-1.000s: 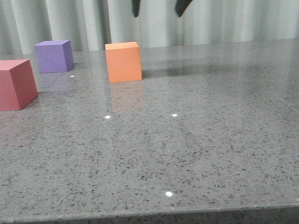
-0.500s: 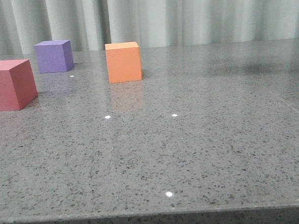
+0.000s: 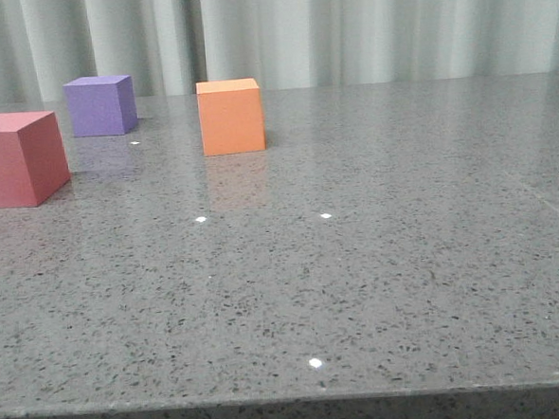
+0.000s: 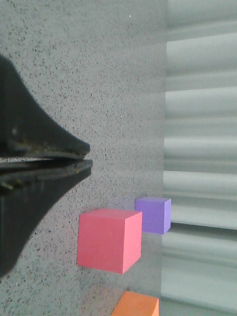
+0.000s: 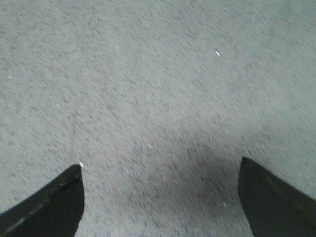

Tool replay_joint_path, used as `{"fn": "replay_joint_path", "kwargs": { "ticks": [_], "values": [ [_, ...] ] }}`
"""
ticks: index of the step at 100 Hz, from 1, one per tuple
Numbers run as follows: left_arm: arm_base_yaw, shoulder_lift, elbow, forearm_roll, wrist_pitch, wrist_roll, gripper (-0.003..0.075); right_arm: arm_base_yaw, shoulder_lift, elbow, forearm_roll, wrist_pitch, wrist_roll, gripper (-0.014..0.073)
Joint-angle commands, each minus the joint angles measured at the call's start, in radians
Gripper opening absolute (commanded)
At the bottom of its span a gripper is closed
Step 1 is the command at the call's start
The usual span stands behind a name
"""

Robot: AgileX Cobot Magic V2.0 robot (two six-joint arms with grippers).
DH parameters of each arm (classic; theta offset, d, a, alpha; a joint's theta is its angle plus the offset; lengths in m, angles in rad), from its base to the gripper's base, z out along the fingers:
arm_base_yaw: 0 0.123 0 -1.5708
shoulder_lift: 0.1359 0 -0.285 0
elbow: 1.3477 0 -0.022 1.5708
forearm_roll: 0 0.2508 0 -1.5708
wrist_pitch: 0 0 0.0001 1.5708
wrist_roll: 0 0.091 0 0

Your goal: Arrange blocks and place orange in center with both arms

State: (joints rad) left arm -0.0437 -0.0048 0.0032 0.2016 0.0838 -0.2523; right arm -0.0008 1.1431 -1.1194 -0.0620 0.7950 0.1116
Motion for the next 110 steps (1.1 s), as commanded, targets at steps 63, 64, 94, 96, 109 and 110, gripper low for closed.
{"fn": "replay_joint_path", "kwargs": {
  "ticks": [63,64,94,96,109,110],
  "values": [
    [0.003,-0.032,0.043,-0.007,-0.084,0.002,-0.0019,-0.016,-0.684,0.578,0.003,-0.363,-0.012,0.0627],
    [0.003,-0.032,0.043,-0.007,-0.084,0.002,-0.0019,-0.016,-0.689,0.583,0.003,-0.364,-0.012,0.0626],
    [0.003,-0.032,0.043,-0.007,-0.084,0.002,-0.0019,-0.016,-0.709,0.6,0.003,-0.398,-0.012,0.0284],
    [0.003,-0.032,0.043,-0.007,-0.084,0.002,-0.0019,-0.016,-0.709,0.6,0.003,-0.398,-0.012,0.024],
    [0.003,-0.032,0.041,-0.007,-0.096,0.002,-0.0019,-0.016,-0.709,0.6,0.003,-0.398,-0.012,-0.0008],
    [0.003,-0.032,0.041,-0.007,-0.096,0.002,-0.0019,-0.016,-0.709,0.6,0.003,-0.398,-0.012,-0.0019]
  ]
}}
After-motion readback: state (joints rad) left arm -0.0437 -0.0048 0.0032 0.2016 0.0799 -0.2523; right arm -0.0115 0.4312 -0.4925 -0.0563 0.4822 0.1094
